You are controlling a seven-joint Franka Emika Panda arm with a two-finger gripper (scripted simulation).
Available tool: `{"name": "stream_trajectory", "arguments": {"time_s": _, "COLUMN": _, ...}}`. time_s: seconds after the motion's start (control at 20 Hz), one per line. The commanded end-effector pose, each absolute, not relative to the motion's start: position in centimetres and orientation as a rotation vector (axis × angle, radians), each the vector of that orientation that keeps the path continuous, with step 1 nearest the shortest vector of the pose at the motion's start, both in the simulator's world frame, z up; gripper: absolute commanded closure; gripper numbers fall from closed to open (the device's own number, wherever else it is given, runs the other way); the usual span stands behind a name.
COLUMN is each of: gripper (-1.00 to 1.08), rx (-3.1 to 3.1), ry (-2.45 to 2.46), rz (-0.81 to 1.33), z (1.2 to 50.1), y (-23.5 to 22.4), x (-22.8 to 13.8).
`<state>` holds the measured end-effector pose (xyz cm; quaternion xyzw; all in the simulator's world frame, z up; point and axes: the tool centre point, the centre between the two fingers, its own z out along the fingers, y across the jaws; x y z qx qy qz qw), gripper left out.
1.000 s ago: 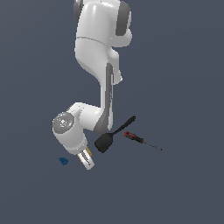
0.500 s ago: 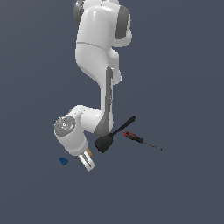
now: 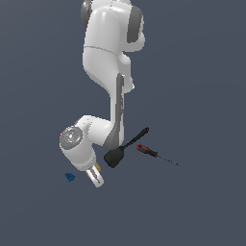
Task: Pick up a designated object from a clutter of objects.
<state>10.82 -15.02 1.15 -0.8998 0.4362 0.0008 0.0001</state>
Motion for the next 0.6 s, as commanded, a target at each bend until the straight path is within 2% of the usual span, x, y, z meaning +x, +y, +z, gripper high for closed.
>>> {"name": "stream_trajectory", "arguments": {"time_s": 0.0, "gripper": 1.08, "rx": -2.827, "ry": 1.370, "rz": 0.001, "z": 1.5, "y": -15.1, "x": 10.8}}
{"name": "stream_trajectory", "arguments": {"time_s": 0.55, "gripper": 1.08, "rx": -2.825, "ry": 1.371, "rz": 0.001, "z": 6.9, "y": -16.1, "x": 9.6}}
